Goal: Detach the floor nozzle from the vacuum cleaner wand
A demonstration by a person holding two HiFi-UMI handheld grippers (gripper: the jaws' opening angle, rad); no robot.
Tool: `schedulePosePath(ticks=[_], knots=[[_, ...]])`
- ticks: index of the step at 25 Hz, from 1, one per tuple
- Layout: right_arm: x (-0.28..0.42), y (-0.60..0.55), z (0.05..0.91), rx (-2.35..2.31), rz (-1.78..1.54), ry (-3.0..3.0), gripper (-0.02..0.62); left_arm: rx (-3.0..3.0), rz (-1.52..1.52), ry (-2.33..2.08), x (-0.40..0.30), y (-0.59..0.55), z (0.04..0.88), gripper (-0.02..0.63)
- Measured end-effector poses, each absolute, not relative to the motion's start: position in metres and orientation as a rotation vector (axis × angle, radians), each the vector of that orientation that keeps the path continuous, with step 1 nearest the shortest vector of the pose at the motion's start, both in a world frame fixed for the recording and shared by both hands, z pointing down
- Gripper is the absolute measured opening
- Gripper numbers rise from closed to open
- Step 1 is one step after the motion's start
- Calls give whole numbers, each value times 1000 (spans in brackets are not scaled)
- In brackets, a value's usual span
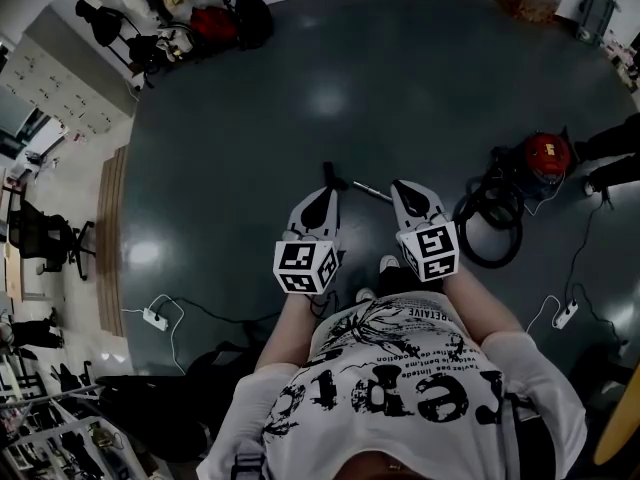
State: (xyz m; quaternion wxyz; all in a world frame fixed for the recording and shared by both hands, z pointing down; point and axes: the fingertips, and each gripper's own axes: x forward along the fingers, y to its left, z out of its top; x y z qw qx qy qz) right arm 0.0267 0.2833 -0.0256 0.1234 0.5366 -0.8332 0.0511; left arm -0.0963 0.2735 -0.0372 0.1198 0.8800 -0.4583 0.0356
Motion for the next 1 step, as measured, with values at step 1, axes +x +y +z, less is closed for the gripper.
schedulePosePath(ticks=[1], knots=[[25, 286, -25, 1562, 148, -2432, 2, 2576, 101, -1339, -97, 276, -38, 5]])
